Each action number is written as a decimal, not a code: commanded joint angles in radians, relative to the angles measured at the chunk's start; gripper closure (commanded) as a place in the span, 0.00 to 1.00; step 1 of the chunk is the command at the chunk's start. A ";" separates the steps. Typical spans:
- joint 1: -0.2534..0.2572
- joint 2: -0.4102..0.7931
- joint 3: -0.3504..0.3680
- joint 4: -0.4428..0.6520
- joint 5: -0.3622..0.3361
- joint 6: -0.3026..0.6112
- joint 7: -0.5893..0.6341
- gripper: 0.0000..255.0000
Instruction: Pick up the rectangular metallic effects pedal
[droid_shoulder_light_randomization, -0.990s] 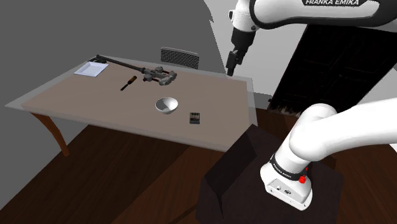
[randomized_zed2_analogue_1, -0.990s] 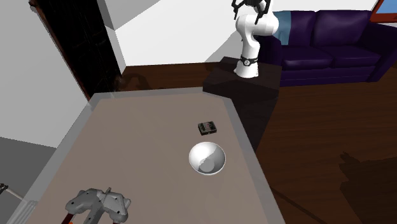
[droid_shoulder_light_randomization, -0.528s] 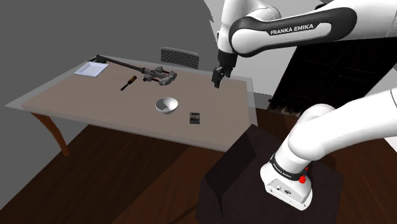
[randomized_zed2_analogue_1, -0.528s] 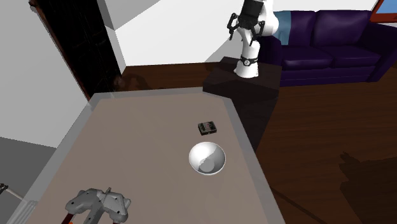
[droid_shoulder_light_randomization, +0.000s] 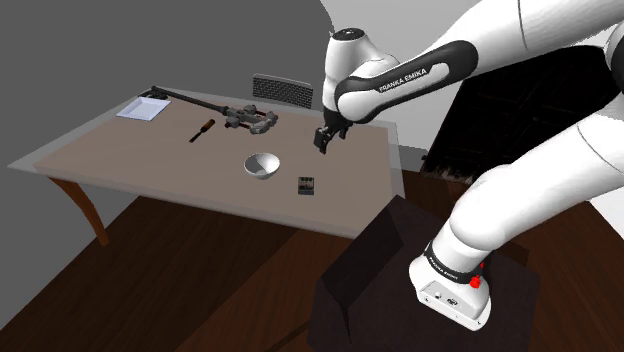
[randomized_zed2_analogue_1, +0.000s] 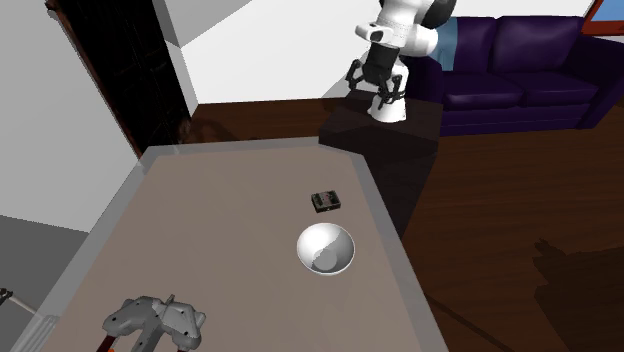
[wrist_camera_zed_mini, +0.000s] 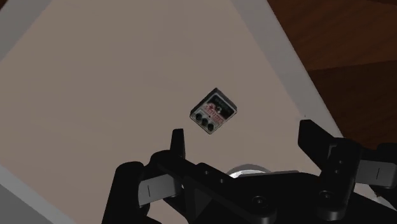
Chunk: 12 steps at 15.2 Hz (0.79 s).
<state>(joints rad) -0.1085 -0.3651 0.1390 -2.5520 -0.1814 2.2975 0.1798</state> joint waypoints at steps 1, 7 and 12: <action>-0.020 0.075 0.015 0.001 -0.030 0.077 0.061 0.00; -0.081 0.324 0.042 0.071 -0.178 0.246 0.270 0.00; -0.089 0.537 0.013 0.177 -0.340 0.336 0.467 0.00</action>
<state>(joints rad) -0.1989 0.1295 0.1591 -2.3974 -0.4879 2.6175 0.6025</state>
